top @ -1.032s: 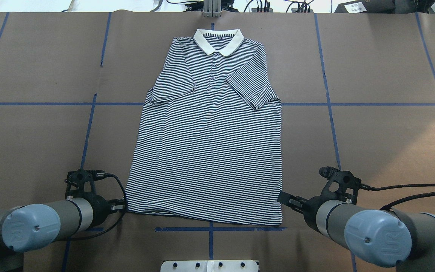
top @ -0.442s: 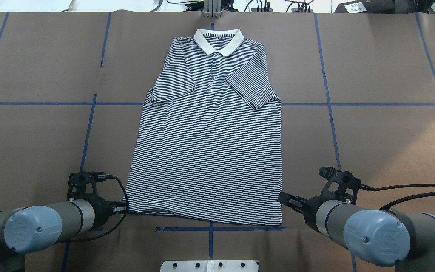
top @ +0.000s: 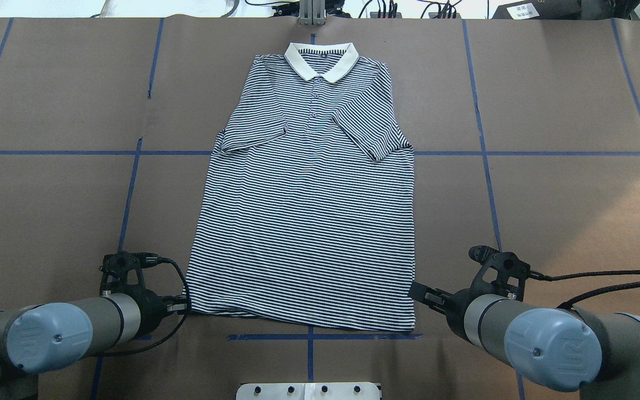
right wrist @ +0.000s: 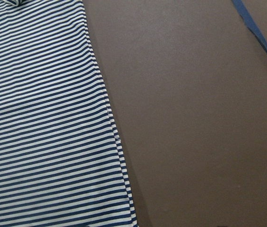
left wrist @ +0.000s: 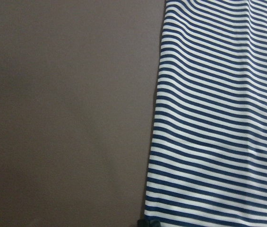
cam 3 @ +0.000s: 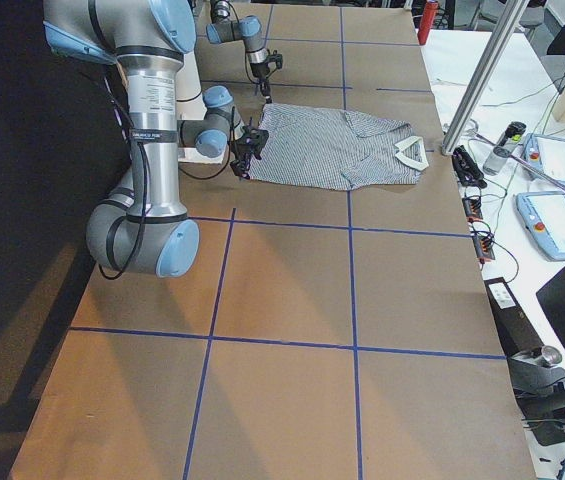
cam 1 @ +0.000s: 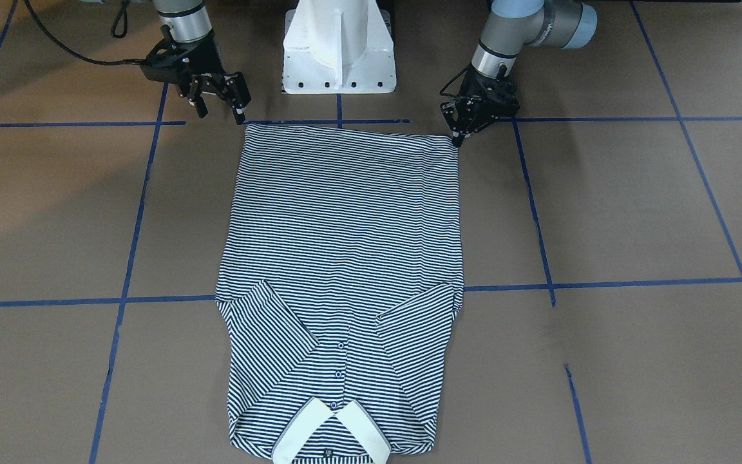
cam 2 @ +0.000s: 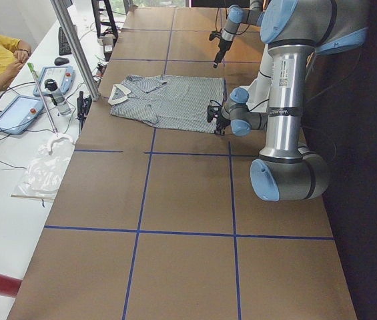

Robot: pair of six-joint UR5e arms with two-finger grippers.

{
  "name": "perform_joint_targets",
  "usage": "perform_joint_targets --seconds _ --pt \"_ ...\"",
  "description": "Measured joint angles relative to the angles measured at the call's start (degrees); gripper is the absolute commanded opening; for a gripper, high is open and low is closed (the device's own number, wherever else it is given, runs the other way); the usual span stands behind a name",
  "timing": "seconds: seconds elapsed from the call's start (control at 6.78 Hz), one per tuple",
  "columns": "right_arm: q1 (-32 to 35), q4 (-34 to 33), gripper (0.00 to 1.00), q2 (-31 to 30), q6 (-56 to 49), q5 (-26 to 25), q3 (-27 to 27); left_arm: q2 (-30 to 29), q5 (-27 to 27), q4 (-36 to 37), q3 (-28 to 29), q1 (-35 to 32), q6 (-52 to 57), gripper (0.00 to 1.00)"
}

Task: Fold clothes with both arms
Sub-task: 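Lower both grippers to the hem corners nearest the robot, then grasp the hem corners with both grippers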

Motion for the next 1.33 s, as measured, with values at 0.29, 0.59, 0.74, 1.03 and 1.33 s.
perform_joint_targets --seconds 0.29,0.59,0.74,1.03,1.33 --pt "-0.03 0.01 0.92 0.19 0.0 -0.01 -0.18 -0.01 -0.58 0.06 -2.06 -0.32 2.57 0.0" --pt "-0.31 0.11 0.79 0.86 0.12 -0.33 -1.75 0.02 -1.35 0.07 -3.46 -0.63 4.77 0.0" --pt "-0.61 0.19 0.77 2.46 0.2 -1.35 -3.91 -0.17 -1.41 0.07 -3.61 -0.65 5.01 0.0" --pt "-1.83 0.06 0.74 5.91 0.23 -3.77 -8.96 -0.85 -1.26 0.05 -3.69 -0.61 5.08 0.0" --pt "-3.56 -1.2 0.54 6.37 0.51 -5.57 -9.9 -1.0 -0.77 -0.03 -3.7 -0.42 4.95 0.0"
